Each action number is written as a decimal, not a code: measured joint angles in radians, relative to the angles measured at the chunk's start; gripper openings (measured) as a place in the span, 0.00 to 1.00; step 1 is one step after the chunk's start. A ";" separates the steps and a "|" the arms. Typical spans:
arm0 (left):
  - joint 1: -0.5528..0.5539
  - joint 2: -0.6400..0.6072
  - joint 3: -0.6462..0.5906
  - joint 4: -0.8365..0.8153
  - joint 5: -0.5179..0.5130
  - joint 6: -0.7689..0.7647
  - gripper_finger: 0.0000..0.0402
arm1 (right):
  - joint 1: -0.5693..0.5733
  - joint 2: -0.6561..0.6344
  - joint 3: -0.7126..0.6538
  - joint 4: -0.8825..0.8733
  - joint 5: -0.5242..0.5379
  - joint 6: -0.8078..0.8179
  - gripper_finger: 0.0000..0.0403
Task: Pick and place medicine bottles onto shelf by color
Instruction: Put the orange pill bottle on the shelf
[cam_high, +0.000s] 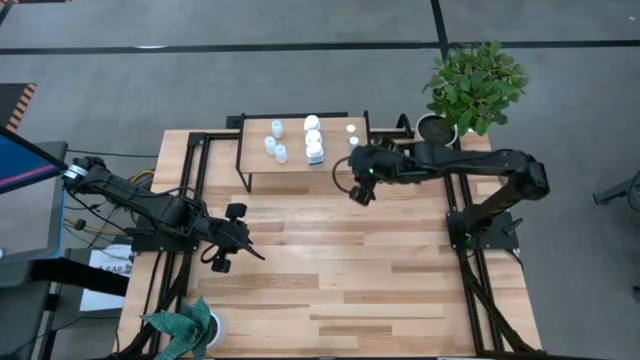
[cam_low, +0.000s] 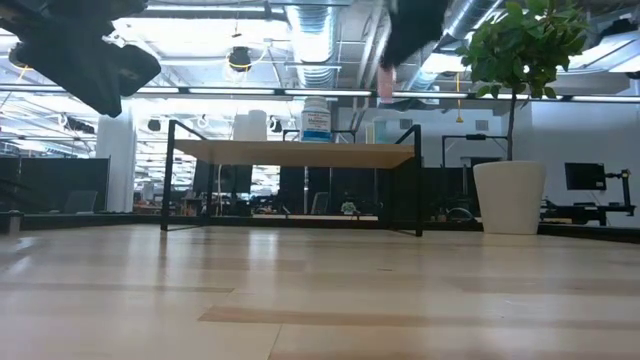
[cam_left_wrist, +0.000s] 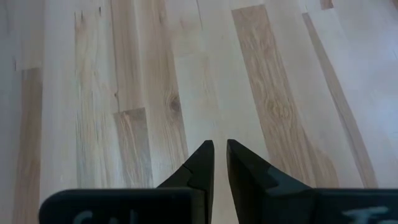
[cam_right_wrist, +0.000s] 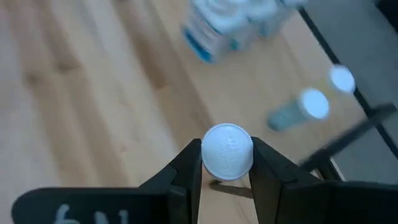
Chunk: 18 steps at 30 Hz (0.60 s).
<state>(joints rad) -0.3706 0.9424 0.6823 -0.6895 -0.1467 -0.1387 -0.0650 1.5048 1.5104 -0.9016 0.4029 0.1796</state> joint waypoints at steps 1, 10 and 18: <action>0.000 0.000 0.000 0.000 0.000 0.000 0.08 | -0.023 -0.001 -0.019 -0.004 0.001 -0.001 0.28; 0.000 0.000 0.000 0.000 0.000 0.014 0.08 | -0.144 0.000 -0.138 0.164 -0.009 -0.025 0.28; 0.000 0.000 0.000 0.000 0.000 0.014 0.08 | -0.208 0.035 -0.143 0.180 -0.085 -0.060 0.28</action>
<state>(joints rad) -0.3707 0.9424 0.6823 -0.6893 -0.1471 -0.1249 -0.2725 1.5393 1.3670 -0.7212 0.3183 0.1192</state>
